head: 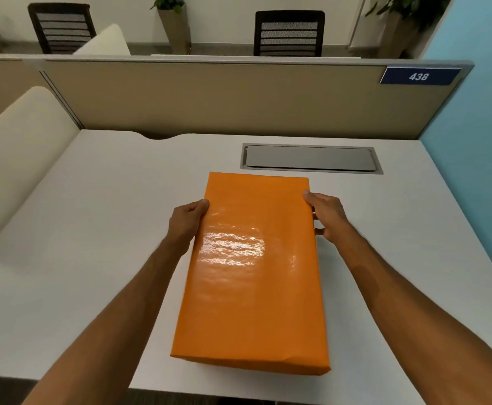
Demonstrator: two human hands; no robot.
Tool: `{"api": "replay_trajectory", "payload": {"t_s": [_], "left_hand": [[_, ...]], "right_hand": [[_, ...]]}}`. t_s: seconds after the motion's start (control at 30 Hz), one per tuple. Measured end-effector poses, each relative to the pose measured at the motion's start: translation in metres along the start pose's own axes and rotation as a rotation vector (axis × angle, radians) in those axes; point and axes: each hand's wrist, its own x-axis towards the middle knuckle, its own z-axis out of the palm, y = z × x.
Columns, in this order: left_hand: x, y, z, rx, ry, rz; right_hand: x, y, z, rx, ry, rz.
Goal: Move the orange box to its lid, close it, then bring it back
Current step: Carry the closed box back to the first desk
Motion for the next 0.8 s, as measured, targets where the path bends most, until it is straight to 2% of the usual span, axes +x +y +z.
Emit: {"api": "replay_trajectory", "payload": {"t_s": [0.27, 0.37, 0.8], "left_hand": [[-0.008, 0.003, -0.001, 0.092, -0.023, 0.042], [-0.014, 0.008, -0.006, 0.110, -0.079, 0.039], [-0.075, -0.035, -0.037, 0.005, -0.182, 0.050]], "right_hand": [[-0.003, 0.001, 0.002, -0.060, 0.018, -0.017], [-0.010, 0.002, 0.000, -0.078, 0.000, -0.028], [-0.098, 0.056, -0.017, 0.011, 0.054, -0.122]]}}
